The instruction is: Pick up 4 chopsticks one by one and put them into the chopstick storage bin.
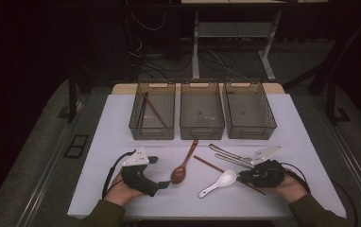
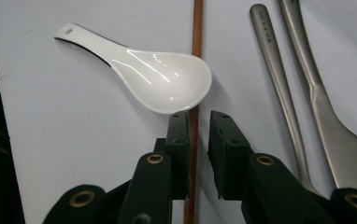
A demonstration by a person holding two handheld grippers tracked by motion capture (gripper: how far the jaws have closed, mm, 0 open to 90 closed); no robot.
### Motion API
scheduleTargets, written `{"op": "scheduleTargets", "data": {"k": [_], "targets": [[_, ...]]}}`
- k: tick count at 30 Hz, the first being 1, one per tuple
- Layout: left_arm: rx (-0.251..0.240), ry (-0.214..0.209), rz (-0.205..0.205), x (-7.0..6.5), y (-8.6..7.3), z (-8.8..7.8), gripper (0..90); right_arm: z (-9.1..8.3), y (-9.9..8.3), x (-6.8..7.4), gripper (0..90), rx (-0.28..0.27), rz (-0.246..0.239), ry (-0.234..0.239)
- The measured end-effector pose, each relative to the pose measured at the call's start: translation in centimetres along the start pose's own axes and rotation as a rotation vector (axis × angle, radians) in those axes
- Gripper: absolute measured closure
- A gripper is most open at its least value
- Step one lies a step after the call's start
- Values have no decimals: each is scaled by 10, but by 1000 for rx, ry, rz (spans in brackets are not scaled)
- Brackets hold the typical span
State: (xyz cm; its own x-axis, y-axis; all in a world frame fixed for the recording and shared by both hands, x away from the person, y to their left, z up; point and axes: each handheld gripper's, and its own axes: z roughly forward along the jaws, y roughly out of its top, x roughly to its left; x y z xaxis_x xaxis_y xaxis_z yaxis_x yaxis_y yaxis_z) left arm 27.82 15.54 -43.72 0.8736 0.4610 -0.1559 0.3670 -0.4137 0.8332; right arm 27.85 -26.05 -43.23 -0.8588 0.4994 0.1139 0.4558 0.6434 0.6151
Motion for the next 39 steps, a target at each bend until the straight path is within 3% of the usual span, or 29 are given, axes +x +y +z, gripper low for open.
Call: {"op": "scheduleTargets", "data": {"k": [20, 29, 33, 39], "targets": [[-5, 5, 1, 1, 0, -1, 0, 6, 0, -1, 799, 63, -4, 3], [-3, 4, 2, 1, 0, 0, 0, 7, 0, -3, 818, 57, 1, -15], [-1, 3, 2, 1, 0, 0, 0, 7, 0, -3, 784, 57, 4, -2], [-1, 3, 3, 1, 0, 0, 0, 10, 2, -5, 784, 25, 1, -13]]}}
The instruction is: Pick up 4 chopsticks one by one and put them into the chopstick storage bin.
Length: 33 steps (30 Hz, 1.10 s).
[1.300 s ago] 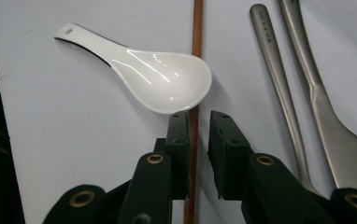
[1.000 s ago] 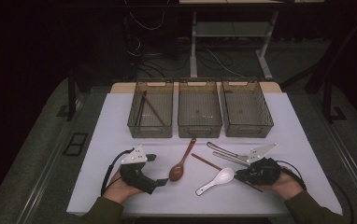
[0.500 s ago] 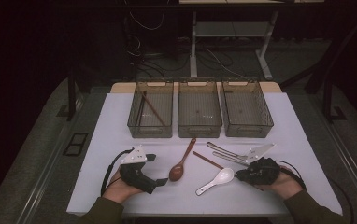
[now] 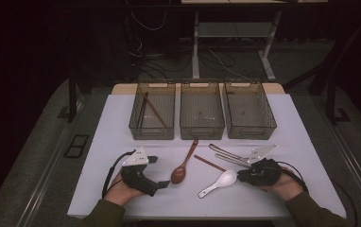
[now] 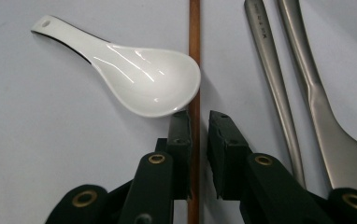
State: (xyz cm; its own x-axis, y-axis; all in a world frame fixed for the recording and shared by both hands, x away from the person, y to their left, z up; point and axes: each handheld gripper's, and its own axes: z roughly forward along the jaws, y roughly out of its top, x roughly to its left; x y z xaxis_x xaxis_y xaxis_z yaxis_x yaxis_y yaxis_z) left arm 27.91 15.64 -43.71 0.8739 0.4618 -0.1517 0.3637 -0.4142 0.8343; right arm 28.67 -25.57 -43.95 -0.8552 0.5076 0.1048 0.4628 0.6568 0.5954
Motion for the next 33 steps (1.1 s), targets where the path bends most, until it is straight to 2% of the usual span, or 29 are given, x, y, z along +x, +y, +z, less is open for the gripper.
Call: {"op": "scheduleTargets", "data": {"k": [7, 9, 18, 20, 23, 33], "targets": [[2, 0, 1, 0, 0, 0, 0, 2, 1, -3, 802, -20, -8, -3], [0, 0, 0, 0, 0, 0, 0, 3, 1, -4, 828, -24, -7, -7], [-3, 1, 1, 0, 0, 0, 0, 2, -1, -7, 845, -29, 8, 5], [-7, 2, -1, 0, 0, -1, 0, 1, -1, -8, 846, -33, 9, -14], [-5, 2, 0, 0, 0, 0, 0, -5, -1, -11, 846, -63, 31, -9], [0, 0, 3, 0, 0, 0, 0, -23, 1, -15, 846, -135, 54, 1]]}}
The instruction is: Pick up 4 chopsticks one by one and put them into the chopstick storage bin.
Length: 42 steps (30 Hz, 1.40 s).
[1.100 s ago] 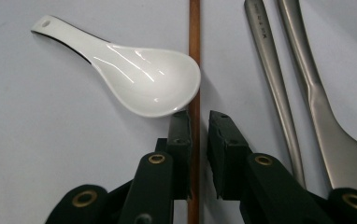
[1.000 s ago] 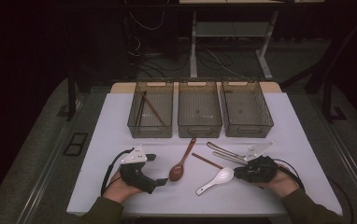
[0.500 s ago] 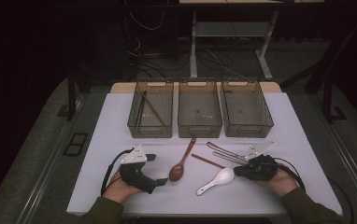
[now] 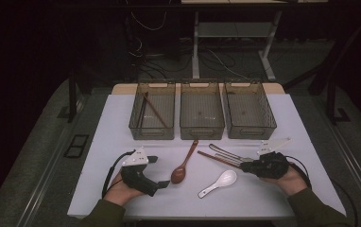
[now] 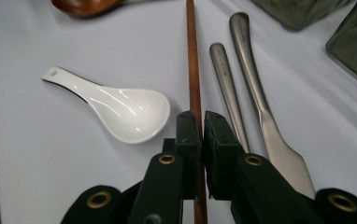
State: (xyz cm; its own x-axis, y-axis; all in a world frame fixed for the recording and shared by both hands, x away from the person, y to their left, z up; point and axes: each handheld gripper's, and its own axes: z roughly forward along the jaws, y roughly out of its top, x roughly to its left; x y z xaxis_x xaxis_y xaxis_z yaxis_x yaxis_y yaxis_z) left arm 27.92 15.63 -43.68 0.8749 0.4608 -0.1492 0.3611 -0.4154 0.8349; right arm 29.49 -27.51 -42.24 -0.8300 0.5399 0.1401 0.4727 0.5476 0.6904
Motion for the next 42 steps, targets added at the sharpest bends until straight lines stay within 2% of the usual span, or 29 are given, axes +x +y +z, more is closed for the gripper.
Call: {"op": "scheduleTargets", "data": {"k": [8, 13, 18, 33, 42], "targets": [[-1, 2, -2, 0, 0, 0, 0, -10, 10, 1, 845, -53, -10, 10], [-2, 3, -3, 0, 0, 1, 0, -12, 21, -2, 845, -77, -23, 6], [0, 5, -4, 0, 0, 0, 0, -13, 33, -4, 845, -100, -17, 9], [-2, 6, -4, 1, 0, 0, 0, -4, 68, -12, 845, -147, -18, 2], [-3, 2, -11, 1, -1, 0, 0, 8, 97, -15, 845, -161, -19, -23]]}}
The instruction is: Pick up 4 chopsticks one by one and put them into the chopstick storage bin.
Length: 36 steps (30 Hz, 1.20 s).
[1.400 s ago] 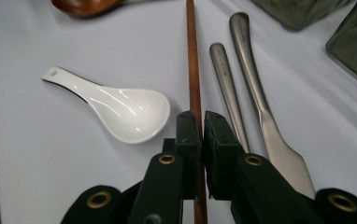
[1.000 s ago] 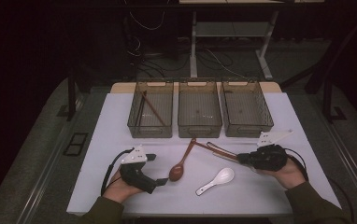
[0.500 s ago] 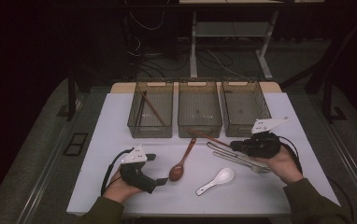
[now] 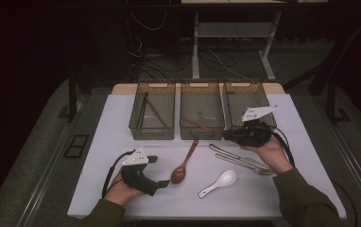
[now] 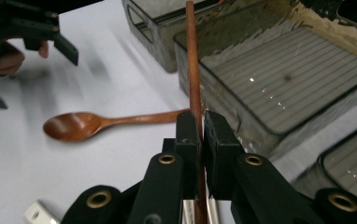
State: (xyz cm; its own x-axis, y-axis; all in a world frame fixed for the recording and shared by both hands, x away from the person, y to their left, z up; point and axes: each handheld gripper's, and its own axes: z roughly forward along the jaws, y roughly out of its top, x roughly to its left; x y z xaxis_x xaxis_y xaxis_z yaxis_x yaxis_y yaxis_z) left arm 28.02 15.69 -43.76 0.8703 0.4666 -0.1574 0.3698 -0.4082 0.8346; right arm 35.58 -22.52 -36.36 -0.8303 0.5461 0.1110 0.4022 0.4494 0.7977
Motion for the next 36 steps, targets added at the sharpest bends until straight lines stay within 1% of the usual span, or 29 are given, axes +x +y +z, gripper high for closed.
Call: {"op": "scheduleTargets", "data": {"k": [2, 8, 14, 17, 23, 27, 33, 35, 36], "targets": [[-1, 0, 6, 0, 0, 0, 0, 5, 6, -1, 845, -3, 2, -1], [-6, -1, 0, 0, 0, 0, 0, 19, 26, -2, 845, -7, 5, -16], [-11, -1, -2, 0, -1, -1, 0, 38, 49, -3, 845, 7, 7, -31], [-10, -1, -2, 1, 0, -1, 0, 49, 60, -3, 845, 11, 9, -35], [-13, -5, -3, 0, -1, -1, 0, 73, 86, -1, 844, 25, 3, -62], [-13, -8, -4, 1, -1, -1, 0, 93, 102, -1, 844, 43, 16, -73], [-14, -11, 4, 1, -1, -1, 0, 121, 114, -5, 844, 68, 45, -81], [-19, -14, -6, 1, -1, -1, 0, 131, 118, -5, 844, 75, 59, -84], [-18, -13, -2, 1, -1, -1, 0, 134, 120, -5, 844, 77, 62, -83]]}}
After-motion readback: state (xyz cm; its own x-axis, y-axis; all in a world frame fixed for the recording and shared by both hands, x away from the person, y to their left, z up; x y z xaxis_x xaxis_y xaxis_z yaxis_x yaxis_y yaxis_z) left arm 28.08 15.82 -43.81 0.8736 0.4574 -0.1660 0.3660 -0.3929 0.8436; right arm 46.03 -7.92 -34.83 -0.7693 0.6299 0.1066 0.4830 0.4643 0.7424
